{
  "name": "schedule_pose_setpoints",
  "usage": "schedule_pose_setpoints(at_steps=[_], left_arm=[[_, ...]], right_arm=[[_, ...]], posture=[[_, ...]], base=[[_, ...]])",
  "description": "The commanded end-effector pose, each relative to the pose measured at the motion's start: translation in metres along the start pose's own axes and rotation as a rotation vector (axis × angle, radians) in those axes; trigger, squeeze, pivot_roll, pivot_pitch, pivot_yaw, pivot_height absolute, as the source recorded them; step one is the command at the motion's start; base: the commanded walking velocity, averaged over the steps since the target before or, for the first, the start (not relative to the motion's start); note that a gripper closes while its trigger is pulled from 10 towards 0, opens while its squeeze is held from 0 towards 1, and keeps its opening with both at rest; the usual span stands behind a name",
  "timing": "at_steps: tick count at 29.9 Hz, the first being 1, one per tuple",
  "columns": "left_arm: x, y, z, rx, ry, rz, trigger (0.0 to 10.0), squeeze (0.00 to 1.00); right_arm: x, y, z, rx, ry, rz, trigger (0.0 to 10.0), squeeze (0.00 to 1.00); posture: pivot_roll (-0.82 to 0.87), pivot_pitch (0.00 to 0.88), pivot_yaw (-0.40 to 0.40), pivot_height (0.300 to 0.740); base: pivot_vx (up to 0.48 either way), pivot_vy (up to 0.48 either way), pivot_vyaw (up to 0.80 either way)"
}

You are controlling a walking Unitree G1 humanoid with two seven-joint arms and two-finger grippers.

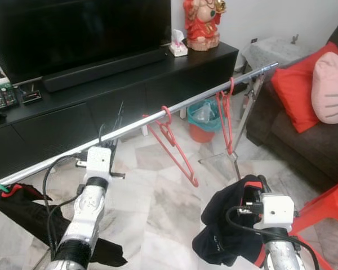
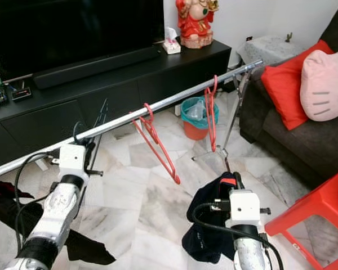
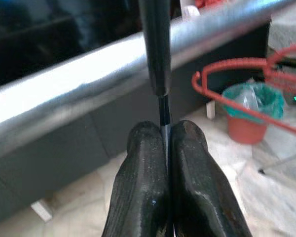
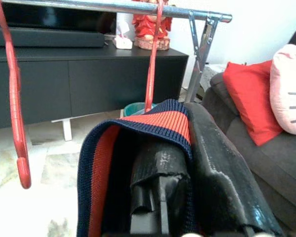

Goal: Hang hanger

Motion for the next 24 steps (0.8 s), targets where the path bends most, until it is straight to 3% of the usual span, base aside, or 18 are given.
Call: schedule_pose_setpoints(at_steps=[1, 8, 24], left_arm=[[-0.008, 0.001, -0.001, -0.006, 0.006, -0.027, 10.0, 0.0], [-0.026, -0.004, -0.012, -0.009, 0.038, -0.073, 10.0, 0.0], [-0.029, -0.017, -0.015, -0.067, 0.074, -0.109, 10.0, 0.0]], right_arm=[[0.002, -0.001, 0.005, 0.006, -0.02, -0.002, 10.0, 0.0], [0.003, -0.003, 0.004, 0.006, -0.018, -0.008, 10.0, 0.0], [0.004, -0.003, 0.003, 0.002, -0.015, -0.009, 10.0, 0.0]], posture=[[-0.06, 0.0, 0.047, 0.74], [-0.06, 0.0, 0.045, 0.74], [-0.06, 0.0, 0.044, 0.74]], base=[[0.0, 0.0, 0.0], [0.0, 0.0, 0.0], [0.0, 0.0, 0.0]])
Point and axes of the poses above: a point about 5 cm out from each wrist's last joint towards the gripper, its own x axis pointing out of the wrist towards the gripper, its own z axis along the axis of the wrist's last joint, y = z × x, the point moved 4 cm from there along x, pointing out of the wrist towards the gripper, and after that the axes turned 4 degrees about x, right-handed, at the moved point
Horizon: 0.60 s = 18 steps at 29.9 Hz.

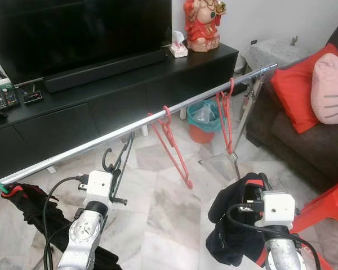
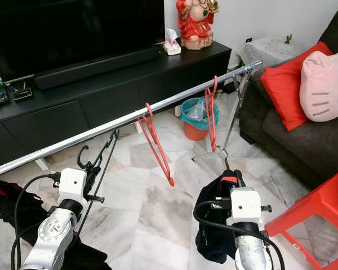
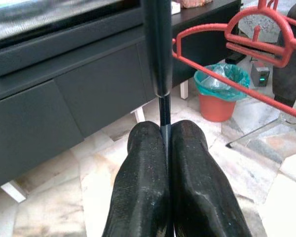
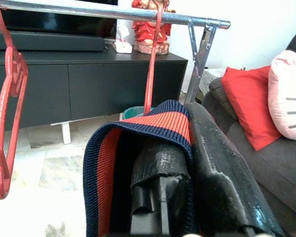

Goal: Hang hanger

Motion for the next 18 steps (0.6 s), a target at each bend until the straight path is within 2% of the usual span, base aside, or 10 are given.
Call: schedule_pose_setpoints(at_steps=[1, 3, 18], left_arm=[[-0.0029, 0.0012, -0.0013, -0.018, 0.008, 0.0, 10.0, 0.0], [-0.0043, 0.0012, -0.0024, -0.019, 0.015, -0.003, 10.0, 0.0], [-0.0062, 0.0027, -0.0034, -0.017, 0.03, 0.004, 10.0, 0.0]], right_arm=[[0.0006, -0.0005, 0.001, 0.01, -0.005, -0.006, 10.0, 0.0], [0.0008, -0.0003, 0.001, 0.01, -0.006, -0.005, 10.0, 0.0], [0.0032, -0.0056, -0.0002, 0.003, 0.005, -0.023, 10.0, 0.0]], posture=[[-0.06, 0.0, 0.044, 0.74], [-0.06, 0.0, 0.045, 0.74], [-0.06, 0.0, 0.042, 0.74]], base=[[0.0, 0.0, 0.0], [0.0, 0.0, 0.0], [-0.256, 0.0, 0.0]])
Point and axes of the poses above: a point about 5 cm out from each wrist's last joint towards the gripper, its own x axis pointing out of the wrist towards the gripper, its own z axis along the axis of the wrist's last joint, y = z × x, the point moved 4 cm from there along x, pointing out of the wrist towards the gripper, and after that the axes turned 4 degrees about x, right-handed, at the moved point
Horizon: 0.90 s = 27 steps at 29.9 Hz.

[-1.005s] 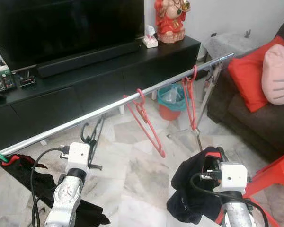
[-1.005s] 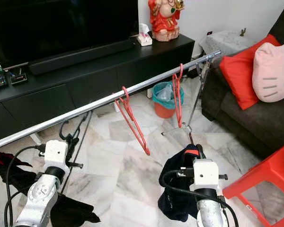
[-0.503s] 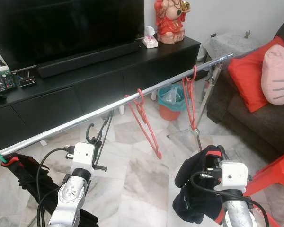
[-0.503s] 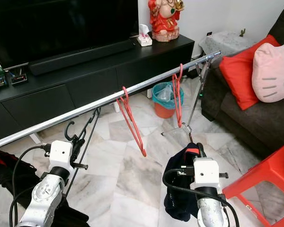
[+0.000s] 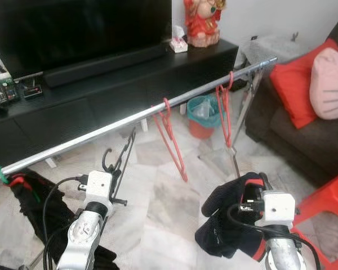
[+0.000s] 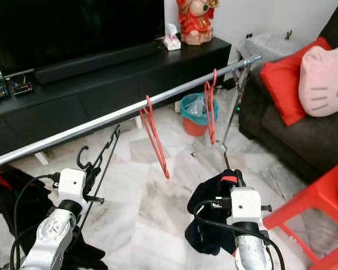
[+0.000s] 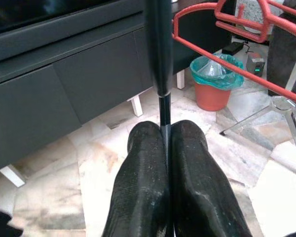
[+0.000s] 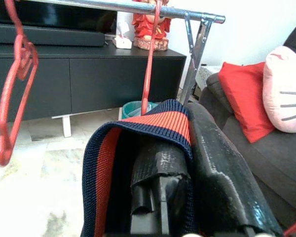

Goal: Hang hanger

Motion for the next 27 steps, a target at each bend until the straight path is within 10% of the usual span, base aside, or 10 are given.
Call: schedule_pose_setpoints(at_steps=[1, 27], left_arm=[[-0.0022, 0.0041, -0.0005, -0.01, 0.007, 0.013, 10.0, 0.0], [-0.0013, 0.0022, 0.0033, -0.008, 0.0, -0.009, 10.0, 0.0]], right_arm=[[0.0026, -0.0026, 0.0004, 0.009, 0.001, -0.016, 10.0, 0.0], [0.0061, -0.0072, 0.0004, 0.02, 0.007, -0.053, 10.0, 0.0]], posture=[[-0.06, 0.0, 0.042, 0.74], [-0.05, 0.0, 0.05, 0.74]], base=[[-0.259, 0.0, 0.0], [-0.243, 0.0, 0.0]])
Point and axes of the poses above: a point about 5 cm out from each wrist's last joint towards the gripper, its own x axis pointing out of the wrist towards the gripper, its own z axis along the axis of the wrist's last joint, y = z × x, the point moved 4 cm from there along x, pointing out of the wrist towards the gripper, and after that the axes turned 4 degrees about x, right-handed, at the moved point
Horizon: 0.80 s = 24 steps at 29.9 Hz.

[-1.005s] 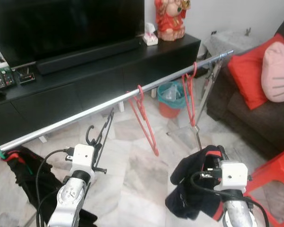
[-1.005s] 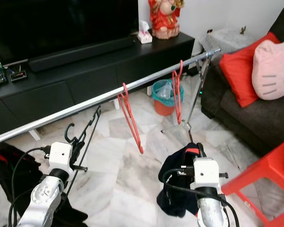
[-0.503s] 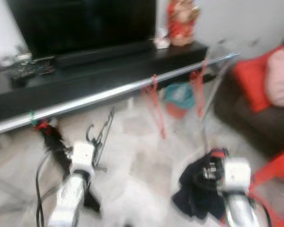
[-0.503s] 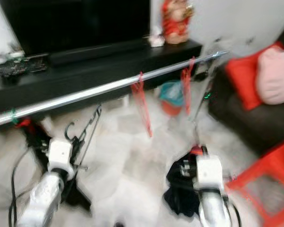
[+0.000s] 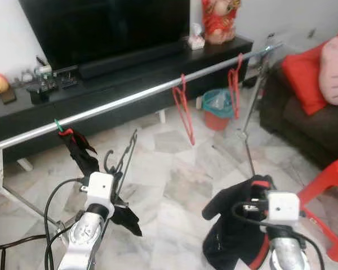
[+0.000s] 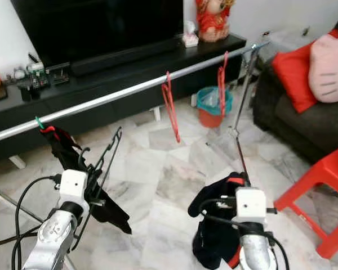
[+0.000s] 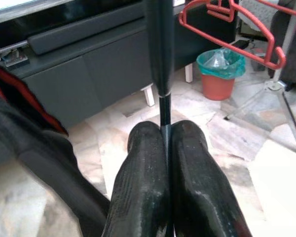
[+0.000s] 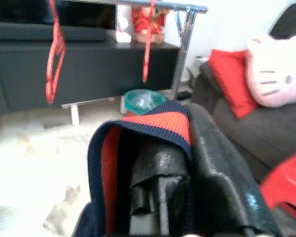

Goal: Hang hanger

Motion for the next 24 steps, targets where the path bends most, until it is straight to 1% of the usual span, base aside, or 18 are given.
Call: schedule_pose_setpoints(at_steps=[1, 7, 17, 24], left_arm=[[-0.0027, 0.0047, -0.0033, -0.007, 0.014, 0.012, 10.0, 0.0], [-0.001, 0.0024, 0.0004, -0.006, 0.002, 0.006, 10.0, 0.0], [-0.0007, 0.0024, 0.0007, -0.009, 0.003, 0.005, 10.0, 0.0], [-0.0015, 0.001, 0.0018, -0.018, -0.003, -0.006, 10.0, 0.0]], right_arm=[[0.0036, 0.0075, 0.0093, 0.019, -0.037, 0.015, 10.0, 0.0], [0.0044, 0.0086, 0.0091, 0.023, -0.032, 0.019, 10.0, 0.0], [0.0071, 0.008, 0.0106, 0.029, -0.034, 0.019, 10.0, 0.0], [0.0076, 0.0069, 0.0112, 0.026, -0.033, 0.019, 10.0, 0.0]], posture=[[-0.05, 0.0, 0.05, 0.74], [-0.05, 0.0, 0.05, 0.74], [-0.06, 0.0, 0.049, 0.74], [-0.06, 0.009, 0.049, 0.74]], base=[[0.0, 0.0, 0.0], [-0.16, 0.0, 0.0], [-0.024, 0.0, 0.0], [-0.253, 0.0, 0.0]])
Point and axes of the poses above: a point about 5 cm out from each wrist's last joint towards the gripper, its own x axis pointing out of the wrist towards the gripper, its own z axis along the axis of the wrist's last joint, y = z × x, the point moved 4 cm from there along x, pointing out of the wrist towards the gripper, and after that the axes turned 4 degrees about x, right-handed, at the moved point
